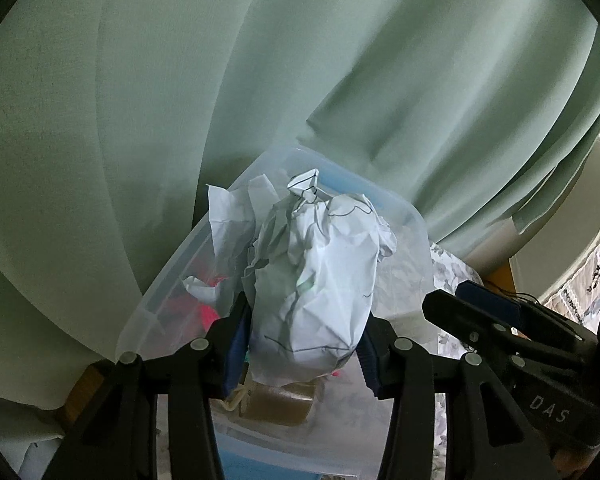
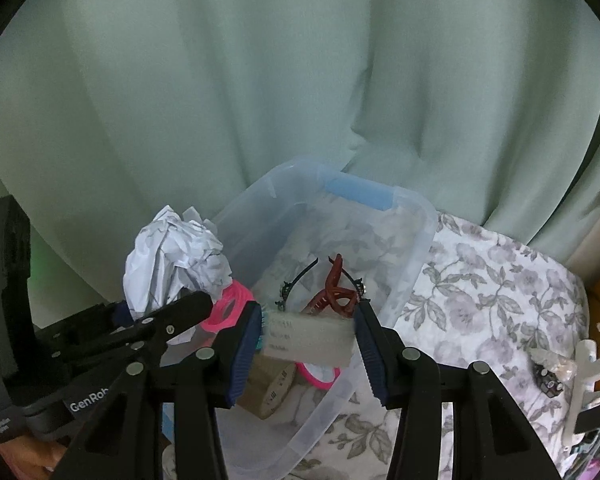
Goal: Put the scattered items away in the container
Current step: 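Open the right tool to drop the medicine box while the left tool releases the paper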
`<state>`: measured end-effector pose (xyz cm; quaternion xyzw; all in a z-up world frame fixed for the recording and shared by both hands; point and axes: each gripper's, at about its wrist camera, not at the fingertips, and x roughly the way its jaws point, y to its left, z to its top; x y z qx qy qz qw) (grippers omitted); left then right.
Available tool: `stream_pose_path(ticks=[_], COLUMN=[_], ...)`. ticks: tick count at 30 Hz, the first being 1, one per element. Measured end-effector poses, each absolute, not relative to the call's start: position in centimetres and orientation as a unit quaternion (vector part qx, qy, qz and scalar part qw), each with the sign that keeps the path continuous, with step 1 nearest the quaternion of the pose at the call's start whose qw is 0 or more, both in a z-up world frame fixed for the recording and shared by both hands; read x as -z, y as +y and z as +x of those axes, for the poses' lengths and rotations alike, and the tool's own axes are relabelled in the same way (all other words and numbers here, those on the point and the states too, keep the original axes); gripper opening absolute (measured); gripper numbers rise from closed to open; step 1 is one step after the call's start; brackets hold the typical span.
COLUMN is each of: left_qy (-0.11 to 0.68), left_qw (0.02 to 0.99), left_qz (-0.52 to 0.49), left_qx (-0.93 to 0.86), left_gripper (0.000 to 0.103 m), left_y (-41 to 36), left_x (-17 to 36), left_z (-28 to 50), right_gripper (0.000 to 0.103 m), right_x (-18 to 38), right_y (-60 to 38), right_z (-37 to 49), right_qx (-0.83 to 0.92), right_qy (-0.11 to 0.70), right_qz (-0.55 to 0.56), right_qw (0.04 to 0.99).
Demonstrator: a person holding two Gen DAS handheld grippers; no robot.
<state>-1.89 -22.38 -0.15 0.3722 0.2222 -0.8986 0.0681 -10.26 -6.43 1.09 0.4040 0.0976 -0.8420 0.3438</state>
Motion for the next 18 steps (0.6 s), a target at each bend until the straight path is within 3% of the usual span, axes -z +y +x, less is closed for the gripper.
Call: stream_pose_path(ticks=[6,9,18], left_qy=[0.221,0.223,0.214], left_qw=[0.07,0.071,0.068], left_qz=[0.377,0.378,0.375], left_qx=[0.897,0.896,0.9], left_gripper=[0.052,0.06,0.061], left_y=[-21.3,-20.9,-19.5], left_x=[0.6,0.9,0.3], left_z=[-2.7,-3.2,-3.1], right_gripper=[0.055,0.055,0.055], right_x=[-0.9,-0.8,-1.3], right_y=[-5.9,-5.4,-3.7], right_z=[-10.5,-10.5,-10.4], right_qx=[0.843,0.843,0.849], right_qy=[0.09,0.086,0.07], right_qz=[0.407,0.409,0.404], right_qw=[0.34,0.338,0.332])
